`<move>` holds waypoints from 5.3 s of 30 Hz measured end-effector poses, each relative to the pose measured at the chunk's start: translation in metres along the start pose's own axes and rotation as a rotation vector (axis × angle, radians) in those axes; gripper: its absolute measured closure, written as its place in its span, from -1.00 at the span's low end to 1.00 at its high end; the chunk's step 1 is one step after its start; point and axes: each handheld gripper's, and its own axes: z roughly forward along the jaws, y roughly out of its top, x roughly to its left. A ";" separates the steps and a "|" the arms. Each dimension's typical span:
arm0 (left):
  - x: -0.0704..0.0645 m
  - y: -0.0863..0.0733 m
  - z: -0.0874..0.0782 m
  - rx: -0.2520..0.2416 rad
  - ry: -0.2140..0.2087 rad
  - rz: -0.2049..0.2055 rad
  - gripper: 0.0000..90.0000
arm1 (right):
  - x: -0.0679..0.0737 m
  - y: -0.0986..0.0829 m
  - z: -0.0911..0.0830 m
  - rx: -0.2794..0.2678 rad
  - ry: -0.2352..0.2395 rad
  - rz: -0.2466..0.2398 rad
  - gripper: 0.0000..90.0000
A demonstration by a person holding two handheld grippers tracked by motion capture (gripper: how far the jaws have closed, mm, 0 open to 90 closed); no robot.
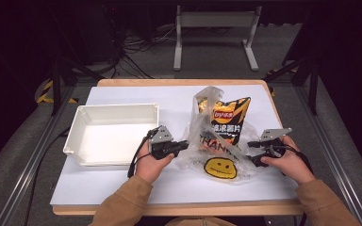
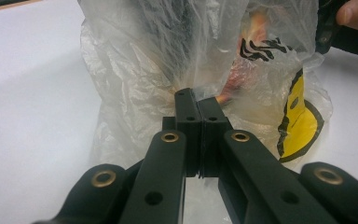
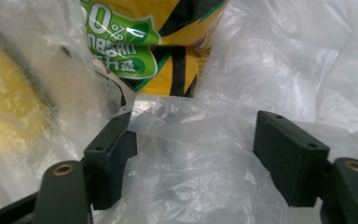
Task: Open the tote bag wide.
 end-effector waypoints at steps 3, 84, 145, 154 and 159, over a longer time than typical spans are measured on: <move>-0.002 0.002 -0.002 -0.001 -0.010 0.006 0.80 | 0.000 0.001 0.000 -0.001 -0.008 -0.004 -0.37; 0.040 0.103 -0.018 -0.139 0.090 0.031 0.99 | 0.001 0.008 -0.019 -0.164 -0.044 0.040 -0.47; 0.017 0.039 -0.020 0.034 0.060 -0.060 0.99 | -0.020 0.111 -0.051 -0.322 -0.080 0.001 -0.53; 0.009 0.021 -0.005 0.157 0.066 -0.067 0.99 | -0.020 0.099 -0.045 -0.294 -0.085 0.004 -0.53; 0.004 0.015 0.003 0.223 0.055 -0.053 0.99 | -0.022 0.093 -0.046 -0.297 -0.086 0.013 -0.53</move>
